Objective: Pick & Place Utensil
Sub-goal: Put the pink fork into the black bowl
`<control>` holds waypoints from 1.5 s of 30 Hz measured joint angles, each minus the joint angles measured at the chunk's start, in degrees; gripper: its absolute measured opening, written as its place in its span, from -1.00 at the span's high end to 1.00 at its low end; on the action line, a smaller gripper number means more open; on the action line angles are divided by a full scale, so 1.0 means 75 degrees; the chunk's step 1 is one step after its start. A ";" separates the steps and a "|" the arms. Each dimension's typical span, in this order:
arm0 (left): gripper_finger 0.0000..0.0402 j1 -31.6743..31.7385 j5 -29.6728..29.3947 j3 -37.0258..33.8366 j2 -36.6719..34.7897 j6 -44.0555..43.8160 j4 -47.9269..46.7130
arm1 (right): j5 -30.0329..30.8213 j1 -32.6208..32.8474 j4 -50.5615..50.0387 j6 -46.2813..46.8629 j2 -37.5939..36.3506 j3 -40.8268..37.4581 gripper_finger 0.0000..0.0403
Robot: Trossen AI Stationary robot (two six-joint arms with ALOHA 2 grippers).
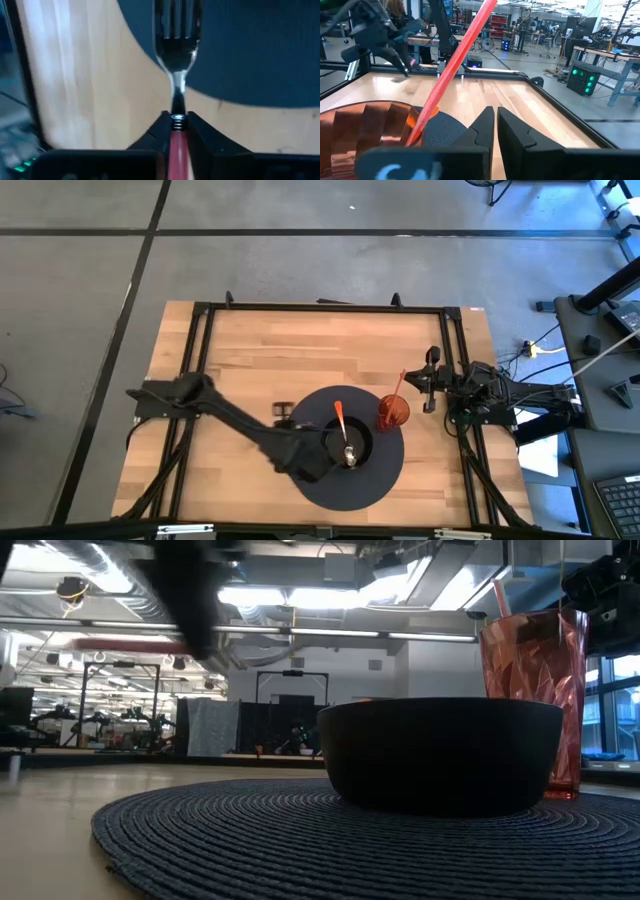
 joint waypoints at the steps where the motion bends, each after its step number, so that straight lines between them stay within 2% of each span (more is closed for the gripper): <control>1: 0.85 0.0112 -0.0063 0.0454 0.0257 0.0390 -0.0190 | 0.0000 0.0003 -0.0002 -0.0006 0.0000 0.0003 0.88; 9: 0.85 0.0828 0.0048 0.3857 0.2222 0.2953 -0.0239 | 0.0000 0.0000 0.0001 -0.0134 0.0000 0.0000 0.88; 12: 0.85 0.1060 0.0358 0.3558 0.2351 0.3691 0.0606 | 0.0000 0.0000 0.0006 -0.0114 0.0005 0.0000 0.88; 15: 0.85 0.1266 0.0758 0.3573 0.2529 0.3839 0.0706 | 0.0003 0.0002 0.0001 -0.0113 0.0026 0.0000 0.88; 26: 0.85 0.1143 -0.0129 0.3600 0.2710 0.5043 0.1050 | 0.0000 0.0003 0.0001 -0.0166 0.0032 0.0000 0.88; 32: 0.85 0.0930 -0.0139 0.3599 0.2710 0.5813 0.1416 | 0.0000 0.0003 0.0001 -0.0169 0.0032 0.0000 0.88; 36: 0.85 0.0802 -0.0041 0.3599 0.2710 0.6333 0.2131 | 0.0000 0.0003 0.0001 -0.0171 0.0032 0.0000 0.88; 45: 0.85 0.0840 0.0253 0.3599 0.2704 0.6070 0.2462 | 0.0000 0.0003 0.0001 -0.0166 0.0032 0.0000 0.88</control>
